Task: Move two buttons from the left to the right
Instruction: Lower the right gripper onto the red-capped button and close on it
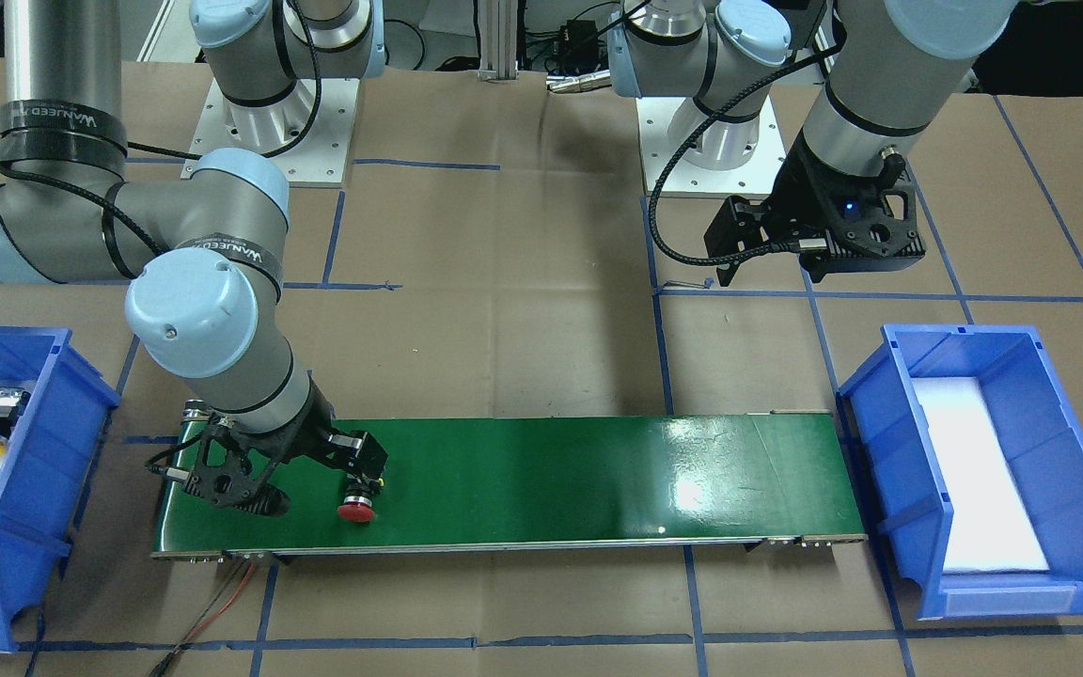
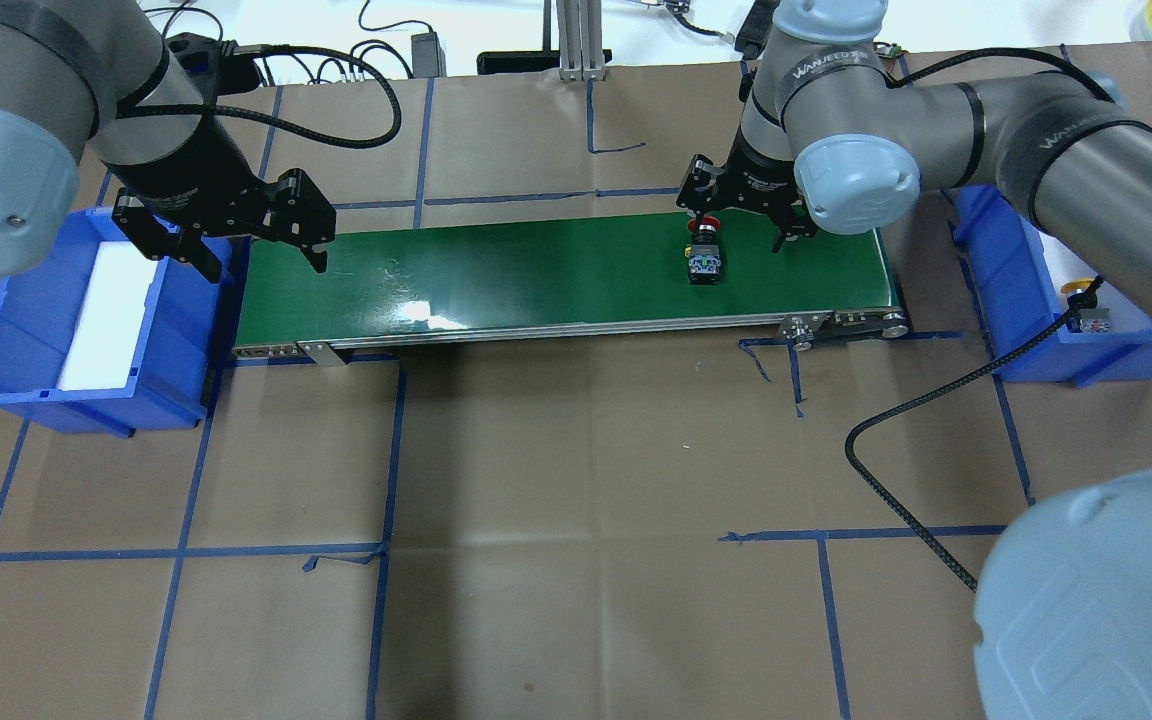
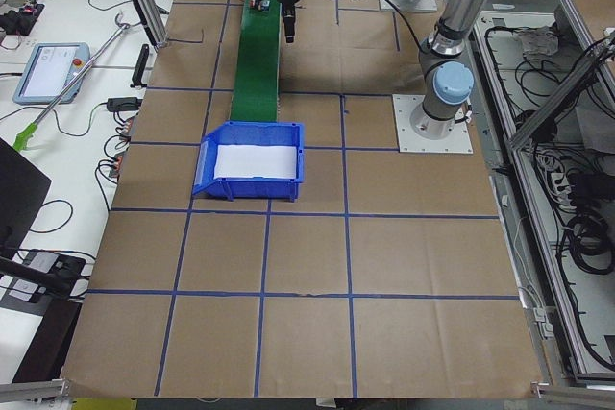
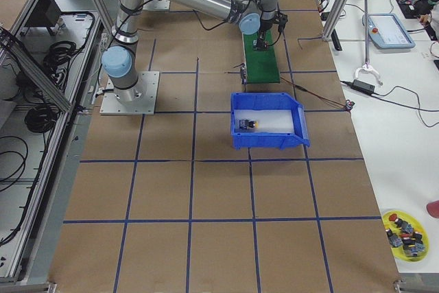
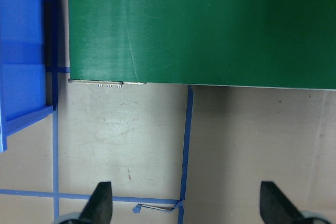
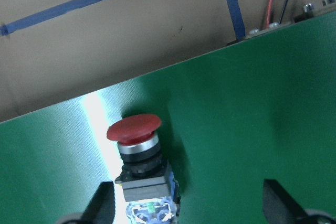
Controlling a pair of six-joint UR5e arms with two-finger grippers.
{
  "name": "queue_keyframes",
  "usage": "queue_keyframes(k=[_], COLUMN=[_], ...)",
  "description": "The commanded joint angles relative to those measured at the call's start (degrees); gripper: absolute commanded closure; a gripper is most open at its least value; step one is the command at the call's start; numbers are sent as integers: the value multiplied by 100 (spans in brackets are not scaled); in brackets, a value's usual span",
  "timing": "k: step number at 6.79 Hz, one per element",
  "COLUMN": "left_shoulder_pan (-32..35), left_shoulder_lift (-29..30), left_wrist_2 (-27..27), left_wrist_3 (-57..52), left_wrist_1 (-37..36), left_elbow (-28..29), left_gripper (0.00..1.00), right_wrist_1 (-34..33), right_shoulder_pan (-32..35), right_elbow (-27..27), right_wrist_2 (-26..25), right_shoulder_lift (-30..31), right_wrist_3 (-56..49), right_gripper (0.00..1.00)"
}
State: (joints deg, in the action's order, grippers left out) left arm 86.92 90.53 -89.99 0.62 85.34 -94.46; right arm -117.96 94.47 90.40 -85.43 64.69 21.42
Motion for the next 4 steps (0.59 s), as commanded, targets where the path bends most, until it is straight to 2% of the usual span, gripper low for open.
queue_keyframes(k=[1, 2, 3, 4], left_shoulder_pan=[0, 0, 0, 0], left_shoulder_lift=[0, 0, 0, 0], left_wrist_2=[8, -1, -1, -1], left_wrist_3=[0, 0, 0, 0], left_wrist_1=[0, 0, 0, 0], left_elbow=[6, 6, 6, 6], left_gripper=[0, 0, 0, 0], right_wrist_1=[-139, -131, -131, -44], right_shoulder_pan=[2, -7, -7, -7], right_elbow=[-5, 13, 13, 4], right_wrist_2=[-26, -61, -96, -87], right_shoulder_lift=[-149, -219, -220, -211], right_wrist_3=[-7, -7, -76, -94], right_gripper=[0, 0, 14, 42])
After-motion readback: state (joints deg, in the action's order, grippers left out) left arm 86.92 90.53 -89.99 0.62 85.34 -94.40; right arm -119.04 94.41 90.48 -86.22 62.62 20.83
